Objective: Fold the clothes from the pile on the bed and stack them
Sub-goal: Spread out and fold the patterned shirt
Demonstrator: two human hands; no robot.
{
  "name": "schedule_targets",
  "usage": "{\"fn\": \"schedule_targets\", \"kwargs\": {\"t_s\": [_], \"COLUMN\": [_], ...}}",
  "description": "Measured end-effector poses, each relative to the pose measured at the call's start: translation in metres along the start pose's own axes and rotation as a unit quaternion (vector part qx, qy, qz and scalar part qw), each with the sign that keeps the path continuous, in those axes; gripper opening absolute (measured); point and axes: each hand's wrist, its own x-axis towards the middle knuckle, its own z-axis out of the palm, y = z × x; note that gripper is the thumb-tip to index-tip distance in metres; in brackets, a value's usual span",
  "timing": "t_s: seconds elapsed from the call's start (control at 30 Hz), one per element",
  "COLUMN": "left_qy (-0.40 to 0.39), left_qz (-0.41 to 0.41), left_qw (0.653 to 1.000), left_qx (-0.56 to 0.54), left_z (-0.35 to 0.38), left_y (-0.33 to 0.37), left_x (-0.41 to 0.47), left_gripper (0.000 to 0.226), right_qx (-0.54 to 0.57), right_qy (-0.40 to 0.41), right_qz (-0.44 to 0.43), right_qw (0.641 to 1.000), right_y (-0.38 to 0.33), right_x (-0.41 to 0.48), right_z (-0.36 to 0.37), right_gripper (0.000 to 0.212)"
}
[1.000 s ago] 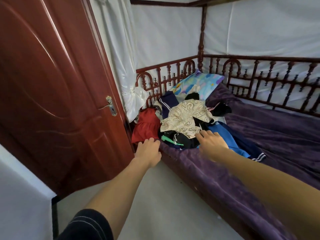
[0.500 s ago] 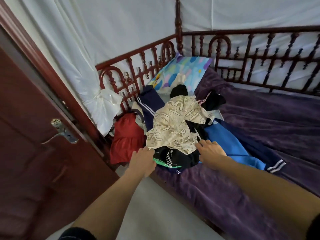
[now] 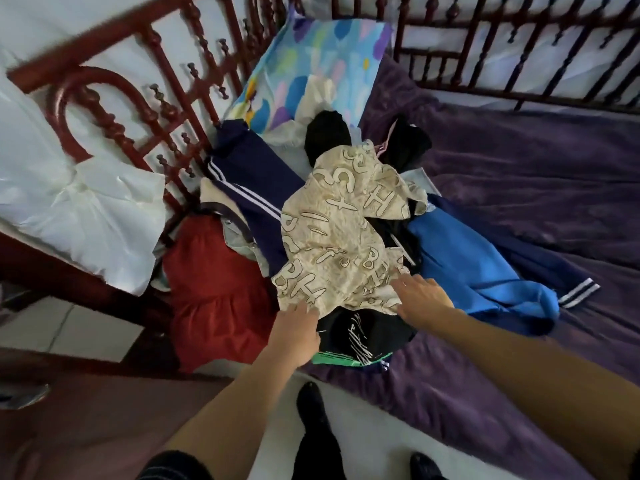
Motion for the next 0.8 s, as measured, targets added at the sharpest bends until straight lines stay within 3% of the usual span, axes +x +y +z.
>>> {"fn": "schedule_targets", "kwargs": {"t_s": [0.13,0.2,0.3,0.4,0.53,0.7,0.8], "left_qy": [0.024,0.037,-0.003,-0.016,0.008,0.072,0.109], "left_qz": [0.076,0.115,0.133,0.121,0.175,0.149,0.143], "left_qw": [0.997,0.992,0.99,0.991,0.984,0.982,0.972], "left_qx": [0.017,0.026,0.04,0.049,0.024,-0.096,-0.149], "left_z": [0.018,0.029,0.049,0.063,0.057,0.004,-0.038], "left_y": [-0.037,-0.049,-0.064,-0.081,-0.088,-0.069,-0.045], "left_x": [0.05,0.072,0.098,0.116,0.129,0.147,0.154], "left_gripper": [0.044,0.057,0.078,0.066,0.037,0.018,0.025], "right_qx": [0.049,0.074,0.115,0.142,0.191,0.325,0.388], "right_qy": [-0.05,-0.056,-0.058,-0.054,0.007,0.048,0.114], "right_qz": [0.047,0.076,0.128,0.159,0.171,0.283,0.354], "right_qw": [0.996,0.993,0.983,0.976,0.966,0.901,0.843], "right_y": [-0.035,-0.048,-0.057,-0.058,-0.055,-0.041,-0.018], "right_x": [0.044,0.06,0.076,0.082,0.083,0.061,0.034], "right_z": [0.024,0.036,0.055,0.075,0.079,0.062,0.05], "right_gripper": [0.049,0.054,0.057,0.053,0.026,0.022,0.018]}}
